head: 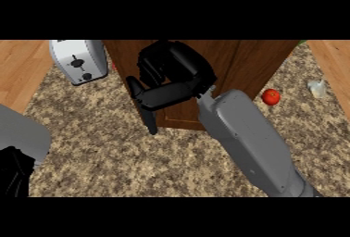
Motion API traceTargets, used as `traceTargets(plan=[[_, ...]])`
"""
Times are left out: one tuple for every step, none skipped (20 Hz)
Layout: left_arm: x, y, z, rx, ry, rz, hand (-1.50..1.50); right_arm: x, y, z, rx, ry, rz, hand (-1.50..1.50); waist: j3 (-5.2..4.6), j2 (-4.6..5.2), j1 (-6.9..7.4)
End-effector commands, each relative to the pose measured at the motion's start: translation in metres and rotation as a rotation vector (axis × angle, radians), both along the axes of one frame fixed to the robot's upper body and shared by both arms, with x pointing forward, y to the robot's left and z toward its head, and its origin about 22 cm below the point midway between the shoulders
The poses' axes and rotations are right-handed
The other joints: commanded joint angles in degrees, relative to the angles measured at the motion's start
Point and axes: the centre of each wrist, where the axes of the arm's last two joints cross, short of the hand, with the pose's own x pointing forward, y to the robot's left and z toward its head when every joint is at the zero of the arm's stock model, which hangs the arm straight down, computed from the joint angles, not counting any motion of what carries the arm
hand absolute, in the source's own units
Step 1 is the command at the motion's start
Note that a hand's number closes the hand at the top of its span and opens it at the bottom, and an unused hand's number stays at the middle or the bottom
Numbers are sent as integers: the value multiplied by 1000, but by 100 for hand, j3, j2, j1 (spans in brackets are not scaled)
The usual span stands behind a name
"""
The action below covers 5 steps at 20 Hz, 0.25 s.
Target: Pick up the wine, place it into the cabinet and close the cabinet
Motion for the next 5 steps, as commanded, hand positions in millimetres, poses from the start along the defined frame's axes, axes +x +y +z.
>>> traceTargets(plan=[[3,-5,1,-5,-7,-13,150,41,-52,-11,-40,64,-218,150,78,279,-42],[10,1,2,1,2,4,150,35,-47,-17,-30,66,-202,150,78,263,-146],[8,1,-3,4,1,12,150,42,-60,4,-8,58,-214,150,74,266,-141],[8,-2,8,1,-9,-10,150,41,-59,-13,-36,61,-209,150,82,265,-92],[10,-5,4,-8,-12,-18,150,44,-58,-12,-39,67,-208,150,77,287,-67]])
